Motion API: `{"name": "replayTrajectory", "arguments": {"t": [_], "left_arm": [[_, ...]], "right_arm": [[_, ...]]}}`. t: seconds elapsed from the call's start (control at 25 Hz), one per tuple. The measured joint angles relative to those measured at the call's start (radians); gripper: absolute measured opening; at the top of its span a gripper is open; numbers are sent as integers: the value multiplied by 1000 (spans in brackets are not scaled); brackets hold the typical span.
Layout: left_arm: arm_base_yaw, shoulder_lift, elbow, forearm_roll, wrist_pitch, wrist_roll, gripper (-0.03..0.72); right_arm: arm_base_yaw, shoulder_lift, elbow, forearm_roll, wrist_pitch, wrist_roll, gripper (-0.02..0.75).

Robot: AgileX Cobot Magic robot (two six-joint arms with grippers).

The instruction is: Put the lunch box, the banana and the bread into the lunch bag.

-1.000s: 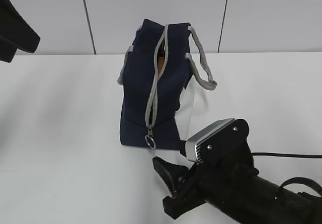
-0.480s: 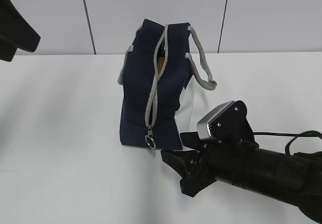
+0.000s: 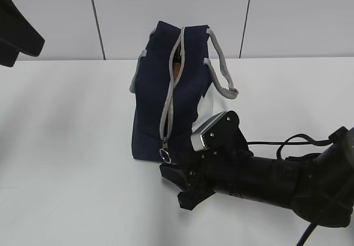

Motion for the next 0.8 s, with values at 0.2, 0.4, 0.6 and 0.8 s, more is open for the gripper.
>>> {"name": "replayTrajectory", "arguments": {"t": [0.2, 0.4, 0.6, 0.8], "left_arm": [[0, 0, 0, 0, -1, 0, 380], [0, 0, 0, 0, -2, 0, 380], [0, 0, 0, 0, -3, 0, 380], [0, 0, 0, 0, -3, 0, 380]], "right_arm": [[0, 18, -29, -11, 2, 18, 300], [0, 18, -61, -25, 53, 29, 246], [0, 18, -83, -68, 88, 64, 230], [0, 18, -108, -76, 133, 83, 193]]}}
